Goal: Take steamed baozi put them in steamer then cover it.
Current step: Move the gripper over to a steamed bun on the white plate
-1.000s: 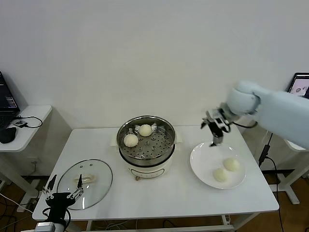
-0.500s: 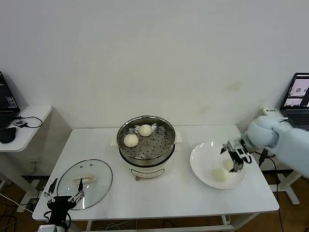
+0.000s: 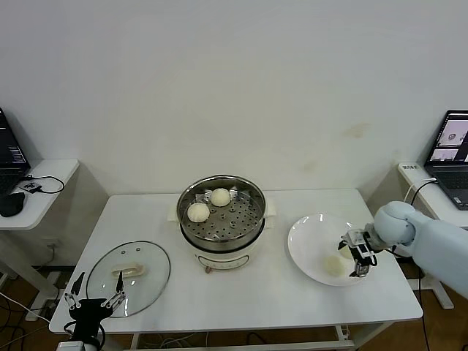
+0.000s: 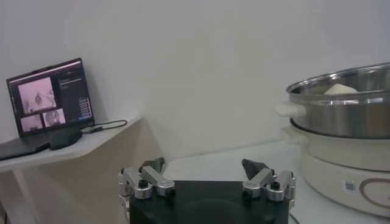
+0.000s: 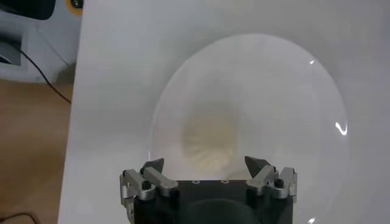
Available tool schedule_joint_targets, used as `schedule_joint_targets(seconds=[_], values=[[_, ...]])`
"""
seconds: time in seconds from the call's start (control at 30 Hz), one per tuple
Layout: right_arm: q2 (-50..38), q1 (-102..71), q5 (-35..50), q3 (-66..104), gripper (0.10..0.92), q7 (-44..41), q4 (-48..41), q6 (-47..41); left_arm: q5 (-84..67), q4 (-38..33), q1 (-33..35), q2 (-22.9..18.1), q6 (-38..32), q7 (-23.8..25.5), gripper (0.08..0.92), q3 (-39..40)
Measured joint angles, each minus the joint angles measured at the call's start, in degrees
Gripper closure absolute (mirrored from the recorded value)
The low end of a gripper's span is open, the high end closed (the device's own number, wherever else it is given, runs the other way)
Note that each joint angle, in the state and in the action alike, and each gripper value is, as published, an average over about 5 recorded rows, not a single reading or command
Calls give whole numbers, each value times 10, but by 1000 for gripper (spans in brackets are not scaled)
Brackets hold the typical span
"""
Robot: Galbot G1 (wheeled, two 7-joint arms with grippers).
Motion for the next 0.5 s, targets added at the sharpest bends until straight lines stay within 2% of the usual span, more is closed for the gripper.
schedule_joint_targets(seconds=[0.3,0.5], values=[[35,-12,-5,7,207,3,-39,-3,0,8,-5,0,-1,0,177,-1],[44,-16,-6,9,263,-1,-49,-5,0,12,-6,0,-1,-1,177,-1]])
